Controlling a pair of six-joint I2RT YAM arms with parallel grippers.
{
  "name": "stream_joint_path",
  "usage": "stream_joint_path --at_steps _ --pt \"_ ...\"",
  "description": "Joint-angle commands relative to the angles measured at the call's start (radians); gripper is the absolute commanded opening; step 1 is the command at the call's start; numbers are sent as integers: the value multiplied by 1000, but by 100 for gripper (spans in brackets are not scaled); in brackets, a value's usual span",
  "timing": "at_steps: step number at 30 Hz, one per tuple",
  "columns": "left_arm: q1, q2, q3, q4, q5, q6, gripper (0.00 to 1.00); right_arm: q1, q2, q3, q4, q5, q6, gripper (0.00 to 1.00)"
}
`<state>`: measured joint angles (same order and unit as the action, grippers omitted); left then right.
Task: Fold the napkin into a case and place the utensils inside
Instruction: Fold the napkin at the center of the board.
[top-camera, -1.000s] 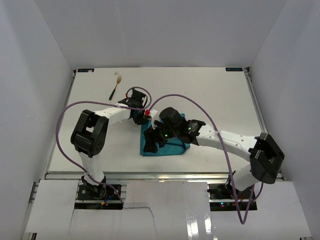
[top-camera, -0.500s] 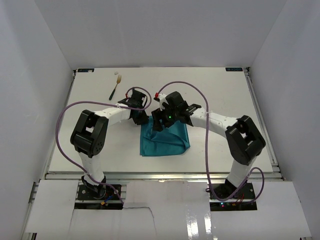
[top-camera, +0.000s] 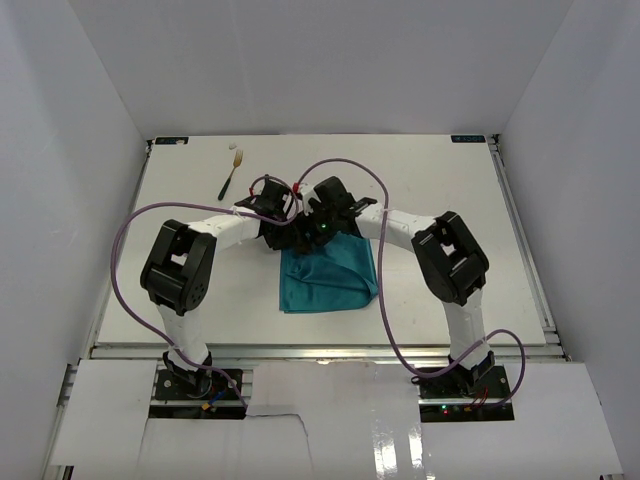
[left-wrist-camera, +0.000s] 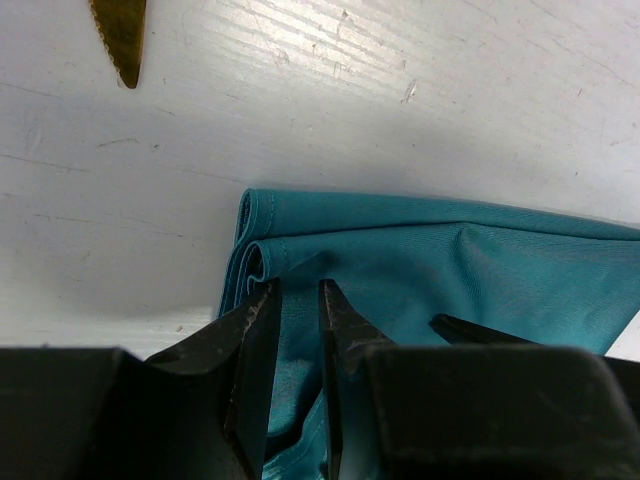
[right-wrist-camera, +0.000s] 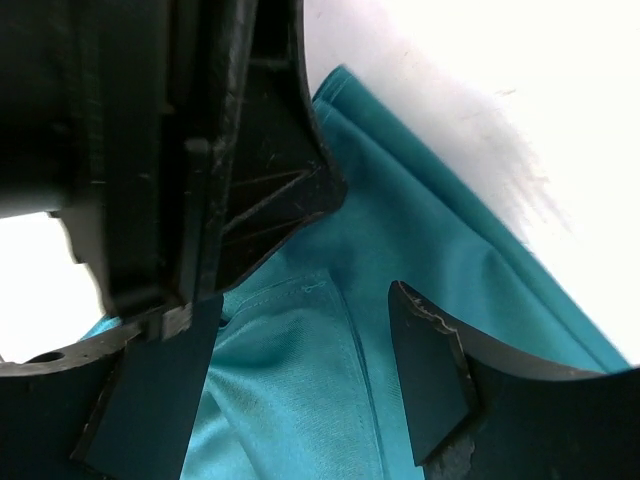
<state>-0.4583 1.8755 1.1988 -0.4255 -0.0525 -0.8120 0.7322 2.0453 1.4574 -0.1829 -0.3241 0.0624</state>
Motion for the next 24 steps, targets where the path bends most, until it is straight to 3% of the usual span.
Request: stream_joint_path --at_steps 1,7,15,19,24 --pt "-5 -44 -10 -18 -10 13 33 7 38 29 -1 -67 -27 72" --pt "-5 -44 -7 -21 -17 5 33 12 13 -79 39 -154 17 67" --pt "-5 -36 -2 -21 -24 5 33 81 -190 -319 137 -312 53 53" --pt "-5 -38 5 -25 -21 11 33 163 -316 -426 146 -363 73 54" --pt "-5 -58 21 -25 -6 27 34 245 -454 -457 112 -245 85 63"
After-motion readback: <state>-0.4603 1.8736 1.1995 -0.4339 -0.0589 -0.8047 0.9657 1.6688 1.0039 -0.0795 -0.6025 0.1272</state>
